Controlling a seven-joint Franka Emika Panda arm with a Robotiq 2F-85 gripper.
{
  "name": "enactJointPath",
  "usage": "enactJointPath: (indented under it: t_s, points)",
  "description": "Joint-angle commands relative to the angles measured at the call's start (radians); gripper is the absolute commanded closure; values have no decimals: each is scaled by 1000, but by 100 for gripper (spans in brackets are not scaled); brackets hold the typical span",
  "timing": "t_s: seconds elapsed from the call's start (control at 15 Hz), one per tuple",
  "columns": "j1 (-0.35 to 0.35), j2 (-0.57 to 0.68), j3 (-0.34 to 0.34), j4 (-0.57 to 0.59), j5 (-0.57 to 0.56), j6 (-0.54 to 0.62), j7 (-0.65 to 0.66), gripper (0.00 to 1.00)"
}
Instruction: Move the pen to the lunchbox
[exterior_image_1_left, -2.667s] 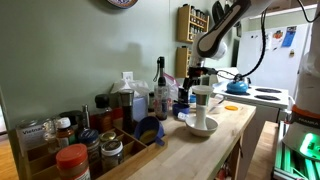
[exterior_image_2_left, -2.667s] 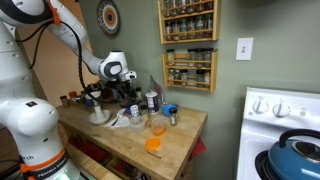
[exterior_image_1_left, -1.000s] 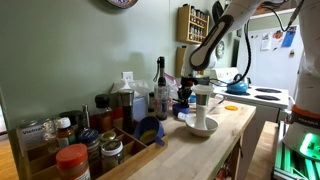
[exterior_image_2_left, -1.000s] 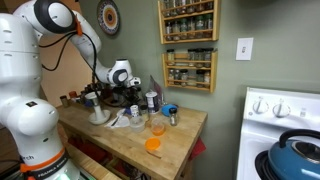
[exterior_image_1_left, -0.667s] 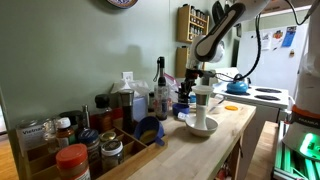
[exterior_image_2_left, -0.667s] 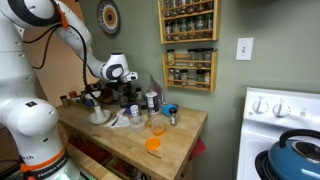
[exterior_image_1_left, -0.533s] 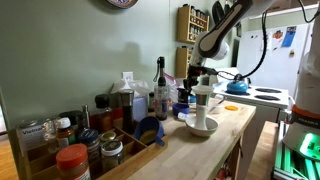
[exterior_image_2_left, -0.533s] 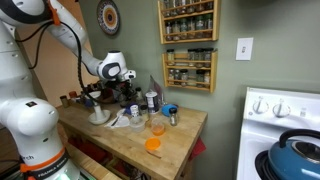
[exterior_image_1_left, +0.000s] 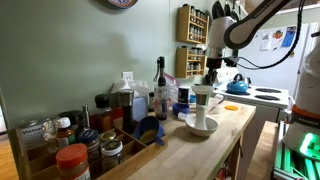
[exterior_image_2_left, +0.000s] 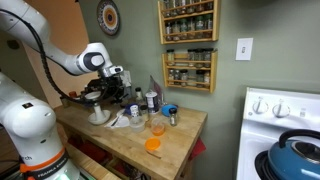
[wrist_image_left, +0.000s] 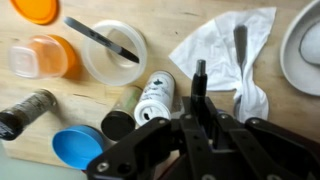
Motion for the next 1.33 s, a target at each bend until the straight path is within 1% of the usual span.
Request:
enactJointPath:
  t_s: [0.0, 0.07, 0.2, 0.27, 0.33, 0.4, 0.47, 0.6, 0.67, 0.8, 0.87, 0.93, 1.0, 1.07, 1.13, 1.27]
  points:
    - [13, -35, -6, 13, -40, -74, 8, 97]
    - [15, -55, -5, 21, -45, -97, 8, 87]
    - [16, -61, -6, 20, -44, -96, 8, 87]
    - [16, -54, -7, 21, -44, -95, 8, 97]
    - [1, -27, 0, 40, -83, -154, -15, 97]
    - [18, -11, -20, 60, -72, -235, -72, 97]
    - [46, -9, -57, 57, -33, -253, -142, 97]
    - [57, -6, -99, 77, -19, -343, -247, 97]
    - [41, 7, -107, 99, -44, -416, -265, 97]
    - [0, 48, -99, 137, -120, -524, -221, 97]
    - [8, 72, -119, 160, -107, -580, -259, 97]
    - [38, 74, -170, 160, -32, -563, -364, 97]
    - [44, 83, -188, 170, -2, -564, -408, 97]
    - [31, 38, -151, 135, -53, -537, -323, 97]
    - [29, 49, -161, 142, -48, -537, -338, 87]
    - [29, 52, -161, 144, -50, -537, -336, 87]
